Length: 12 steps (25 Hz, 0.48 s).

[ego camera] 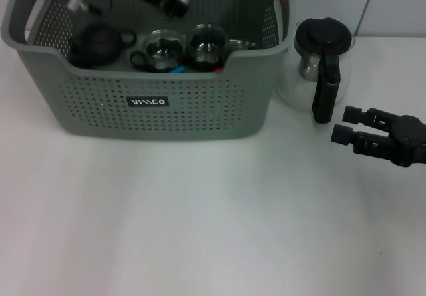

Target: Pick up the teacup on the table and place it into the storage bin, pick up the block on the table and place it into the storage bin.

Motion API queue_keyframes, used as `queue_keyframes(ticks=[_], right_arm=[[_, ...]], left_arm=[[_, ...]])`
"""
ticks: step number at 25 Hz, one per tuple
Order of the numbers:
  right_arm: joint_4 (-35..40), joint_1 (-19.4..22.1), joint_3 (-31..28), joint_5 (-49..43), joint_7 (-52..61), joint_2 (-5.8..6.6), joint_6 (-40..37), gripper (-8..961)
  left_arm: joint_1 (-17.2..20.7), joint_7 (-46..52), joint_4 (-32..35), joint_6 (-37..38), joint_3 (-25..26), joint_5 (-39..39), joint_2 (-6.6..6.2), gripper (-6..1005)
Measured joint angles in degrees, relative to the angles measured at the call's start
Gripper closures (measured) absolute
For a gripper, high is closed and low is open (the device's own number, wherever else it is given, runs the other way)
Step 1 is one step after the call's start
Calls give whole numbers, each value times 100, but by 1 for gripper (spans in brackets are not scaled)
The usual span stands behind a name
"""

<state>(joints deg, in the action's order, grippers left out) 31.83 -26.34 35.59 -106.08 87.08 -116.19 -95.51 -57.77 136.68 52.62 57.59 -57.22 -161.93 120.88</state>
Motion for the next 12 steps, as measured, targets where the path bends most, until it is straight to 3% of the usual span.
queue_keyframes(ticks=[4,12], right_arm=[[-5,-1,1,14,0,7,-15,68],[-3,23,-16,28,-9,18,-30,69]], left_arm=[[-195,349,-706,-415,-452,-163,-171,540],[-155,371,-624,-339,-509,-167,-159,510]])
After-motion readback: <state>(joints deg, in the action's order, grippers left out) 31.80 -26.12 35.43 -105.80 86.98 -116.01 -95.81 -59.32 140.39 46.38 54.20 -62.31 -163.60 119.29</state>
